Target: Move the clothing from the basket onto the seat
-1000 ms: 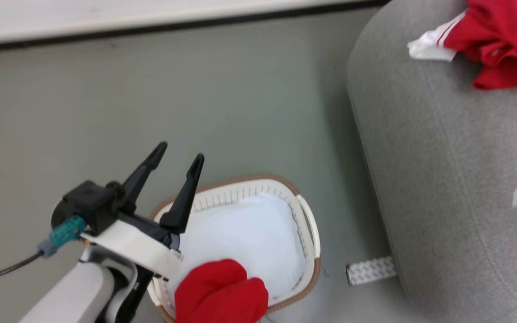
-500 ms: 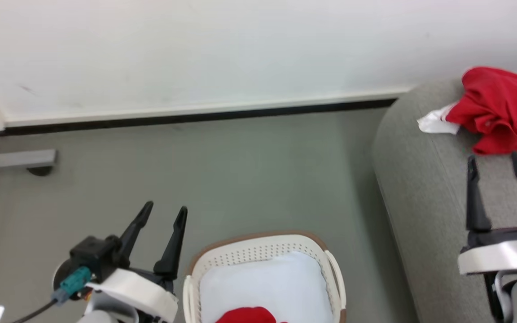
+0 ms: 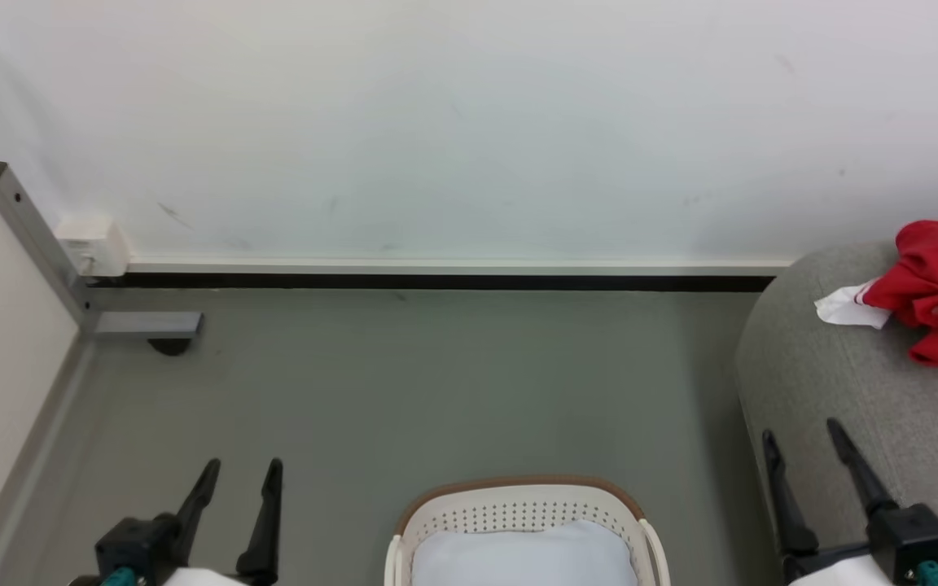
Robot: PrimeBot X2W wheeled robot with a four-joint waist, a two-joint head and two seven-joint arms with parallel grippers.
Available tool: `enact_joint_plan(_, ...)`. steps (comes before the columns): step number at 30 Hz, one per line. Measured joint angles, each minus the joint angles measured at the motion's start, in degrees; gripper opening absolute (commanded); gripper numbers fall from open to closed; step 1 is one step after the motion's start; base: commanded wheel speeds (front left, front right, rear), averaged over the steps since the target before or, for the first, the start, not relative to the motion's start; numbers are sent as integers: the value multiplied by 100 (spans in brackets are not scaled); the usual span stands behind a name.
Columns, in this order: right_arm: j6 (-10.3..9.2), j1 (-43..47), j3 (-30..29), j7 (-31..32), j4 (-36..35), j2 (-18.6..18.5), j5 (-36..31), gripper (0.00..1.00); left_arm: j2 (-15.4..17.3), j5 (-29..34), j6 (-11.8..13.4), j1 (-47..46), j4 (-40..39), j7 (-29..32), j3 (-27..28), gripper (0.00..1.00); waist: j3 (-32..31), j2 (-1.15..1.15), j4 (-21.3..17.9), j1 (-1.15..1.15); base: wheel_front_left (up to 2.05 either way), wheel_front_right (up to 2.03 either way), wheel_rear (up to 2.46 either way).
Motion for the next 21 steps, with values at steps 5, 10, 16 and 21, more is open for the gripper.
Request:
enact_joint_plan(5, 0, 206, 67, 0, 165, 0, 219, 100, -241, 260, -155, 335, 108, 0, 420, 100, -136, 0, 142, 0, 0, 0, 0)
enact_joint_plan(10, 0, 345, 53, 0, 320, 2, 343, 100, -493, 502, -342, 536, 201, 0, 794, 100, -223, 0, 272, 0, 0, 0, 0)
enact_joint_plan(16, 0, 345, 12, 0, 401, 2, 371, 100, -689, 708, -591, 631, 289, 0, 1104, 100, -250, 0, 336, 1, 0, 0, 0)
enact_joint_plan(21, 0, 324, -2, 0, 428, 1, 371, 100, -795, 892, -738, 631, 369, 0, 1279, 100, -249, 0, 323, 1, 0, 0, 0)
